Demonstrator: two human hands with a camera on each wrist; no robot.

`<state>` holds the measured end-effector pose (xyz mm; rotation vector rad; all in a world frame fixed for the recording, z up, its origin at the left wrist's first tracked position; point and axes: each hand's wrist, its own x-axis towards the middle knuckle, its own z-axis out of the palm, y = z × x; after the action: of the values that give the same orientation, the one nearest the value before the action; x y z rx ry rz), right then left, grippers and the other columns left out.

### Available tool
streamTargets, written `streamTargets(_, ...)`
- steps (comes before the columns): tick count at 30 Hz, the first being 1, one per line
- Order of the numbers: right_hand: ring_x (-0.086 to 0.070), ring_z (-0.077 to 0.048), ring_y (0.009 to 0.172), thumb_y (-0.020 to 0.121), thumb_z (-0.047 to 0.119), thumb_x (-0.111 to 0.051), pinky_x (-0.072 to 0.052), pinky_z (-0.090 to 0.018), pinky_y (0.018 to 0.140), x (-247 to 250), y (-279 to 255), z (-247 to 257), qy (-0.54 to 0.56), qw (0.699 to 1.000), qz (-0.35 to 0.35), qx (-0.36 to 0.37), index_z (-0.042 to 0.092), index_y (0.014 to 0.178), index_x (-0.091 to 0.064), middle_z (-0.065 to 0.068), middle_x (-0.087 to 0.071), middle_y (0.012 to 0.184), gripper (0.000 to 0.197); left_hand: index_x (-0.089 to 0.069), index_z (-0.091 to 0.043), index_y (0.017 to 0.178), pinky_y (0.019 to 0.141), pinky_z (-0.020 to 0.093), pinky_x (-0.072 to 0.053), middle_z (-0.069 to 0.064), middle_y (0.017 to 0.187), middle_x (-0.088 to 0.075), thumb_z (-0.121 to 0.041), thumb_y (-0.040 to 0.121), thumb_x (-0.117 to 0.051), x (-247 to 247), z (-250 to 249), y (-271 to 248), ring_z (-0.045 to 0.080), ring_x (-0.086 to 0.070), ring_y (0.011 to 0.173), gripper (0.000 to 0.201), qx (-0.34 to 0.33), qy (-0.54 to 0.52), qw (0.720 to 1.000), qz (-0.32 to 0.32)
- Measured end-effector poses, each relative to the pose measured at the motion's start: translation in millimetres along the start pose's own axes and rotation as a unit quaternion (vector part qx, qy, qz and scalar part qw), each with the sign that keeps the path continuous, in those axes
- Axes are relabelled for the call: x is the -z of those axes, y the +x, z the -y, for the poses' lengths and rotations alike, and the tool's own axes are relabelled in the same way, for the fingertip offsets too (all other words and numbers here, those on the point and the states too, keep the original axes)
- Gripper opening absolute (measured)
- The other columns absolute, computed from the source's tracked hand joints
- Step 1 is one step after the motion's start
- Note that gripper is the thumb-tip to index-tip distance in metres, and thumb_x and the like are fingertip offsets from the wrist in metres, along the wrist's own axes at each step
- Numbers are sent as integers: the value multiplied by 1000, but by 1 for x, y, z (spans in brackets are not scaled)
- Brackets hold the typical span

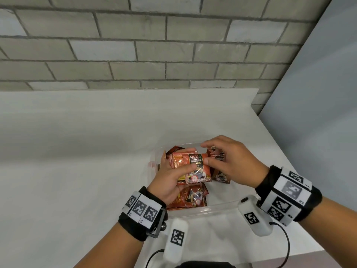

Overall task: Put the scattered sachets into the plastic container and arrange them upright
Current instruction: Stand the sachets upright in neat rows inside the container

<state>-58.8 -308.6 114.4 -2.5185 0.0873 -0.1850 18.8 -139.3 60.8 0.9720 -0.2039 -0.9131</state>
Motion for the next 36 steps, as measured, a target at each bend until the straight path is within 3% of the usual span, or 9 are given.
streamTargets(3, -60, -12, 90, 85, 20, -68, -49, -22, 82, 5, 3, 5, 64, 995, 60, -47, 23, 120, -60, 10, -63, 97, 36, -61, -16, 117, 71, 36, -59, 10, 100, -72, -4, 69, -67, -2, 1, -1, 25, -70, 90, 50, 0, 26, 999, 22)
streamTargets(7, -58, -6, 82, 84, 19, -69, -47, -17, 76, 19, 7, 1, 93, 987, 112, -68, 29, 106, -65, 6, -64, 87, 24, -61, -18, 116, 74, 40, -58, 11, 104, -71, -12, 73, -68, 0, 0, -1, 28, -69, 94, 44, -10, 39, 999, 14)
streamTargets(12, -51, 1, 63, 82, 16, -72, -40, -11, 61, 29, 6, -21, -14, 980, 155, -123, 28, 82, -61, 5, -63, 80, 17, -64, -22, 107, 75, 38, -57, 5, 87, -71, -20, 70, -69, 16, -3, 0, 21, -69, 80, 38, -28, -1, 999, -30)
streamTargets(15, -52, -11, 70, 80, 14, -72, -38, -14, 59, 16, 5, -38, -108, 962, 198, -153, 26, 77, -57, 4, -59, 78, 19, -64, -21, 110, 70, 36, -57, 5, 87, -70, -20, 70, -69, 17, -1, -1, 20, -68, 79, 41, -22, -3, 1000, -22)
streamTargets(18, -53, -13, 73, 80, 10, -69, -38, -15, 58, 0, 7, -49, -194, 933, 253, -164, 21, 82, -60, 12, -52, 71, 14, -63, -18, 108, 67, 34, -57, 6, 86, -70, -20, 68, -70, 15, 2, -1, 22, -69, 78, 41, -13, -3, 1000, -17)
streamTargets(20, -54, -14, 71, 81, 10, -67, -39, -18, 56, -4, 10, -52, -242, 915, 277, -168, 19, 83, -63, 10, -54, 73, 10, -62, -16, 113, 67, 35, -58, 7, 89, -70, -20, 67, -72, 15, 3, 0, 23, -70, 78, 48, -9, -3, 1000, -21)
streamTargets(24, -55, -19, 73, 79, 11, -67, -42, -23, 60, -6, 22, -55, -316, 885, 297, -168, 25, 63, -48, 1, -55, 79, 28, -63, -14, 104, 73, 38, -58, 7, 86, -70, -20, 69, -70, 17, 1, -1, 22, -70, 77, 37, -9, 4, 1000, -18)
streamTargets(32, -52, -19, 68, 81, 16, -68, -37, -22, 51, -11, 30, -49, -409, 838, 332, -141, 15, 76, -57, -1, -54, 79, 12, -64, -21, 110, 73, 39, -57, 7, 87, -70, -19, 71, -69, 21, -3, -3, 22, -69, 78, 40, -17, -4, 1000, -17)
streamTargets(36, -47, -19, 63, 86, 13, -60, -31, -21, 48, -15, 33, -45, -447, 830, 316, -104, 15, 79, -51, 2, -42, 70, 12, -63, -20, 112, 73, 38, -57, 7, 91, -71, -18, 71, -69, 23, -2, -3, 22, -70, 80, 41, -15, -9, 1000, -23)
